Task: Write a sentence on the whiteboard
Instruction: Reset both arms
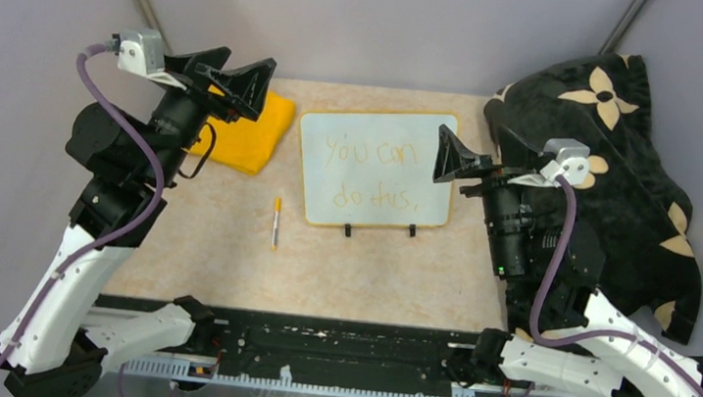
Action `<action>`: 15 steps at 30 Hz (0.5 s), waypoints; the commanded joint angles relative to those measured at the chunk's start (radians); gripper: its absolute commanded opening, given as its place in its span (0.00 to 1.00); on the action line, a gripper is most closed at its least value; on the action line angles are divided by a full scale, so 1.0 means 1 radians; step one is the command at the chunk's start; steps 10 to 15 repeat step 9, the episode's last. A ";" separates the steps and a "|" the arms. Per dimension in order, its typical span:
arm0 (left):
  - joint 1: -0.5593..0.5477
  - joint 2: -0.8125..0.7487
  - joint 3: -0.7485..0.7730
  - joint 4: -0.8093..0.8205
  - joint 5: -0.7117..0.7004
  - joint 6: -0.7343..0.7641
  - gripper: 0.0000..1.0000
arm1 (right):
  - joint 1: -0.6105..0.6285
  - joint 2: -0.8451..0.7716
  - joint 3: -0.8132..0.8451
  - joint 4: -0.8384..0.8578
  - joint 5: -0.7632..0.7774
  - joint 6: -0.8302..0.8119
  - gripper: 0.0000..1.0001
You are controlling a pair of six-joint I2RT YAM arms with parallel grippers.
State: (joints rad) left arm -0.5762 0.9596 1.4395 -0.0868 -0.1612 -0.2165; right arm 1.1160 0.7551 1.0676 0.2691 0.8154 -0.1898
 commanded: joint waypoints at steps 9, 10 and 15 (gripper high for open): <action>-0.003 0.001 -0.003 0.003 -0.006 -0.005 0.99 | -0.003 -0.004 -0.032 0.067 -0.036 -0.027 0.99; -0.003 0.001 -0.003 0.003 -0.006 -0.005 0.99 | -0.003 -0.004 -0.032 0.067 -0.036 -0.027 0.99; -0.003 0.001 -0.003 0.003 -0.006 -0.005 0.99 | -0.003 -0.004 -0.032 0.067 -0.036 -0.027 0.99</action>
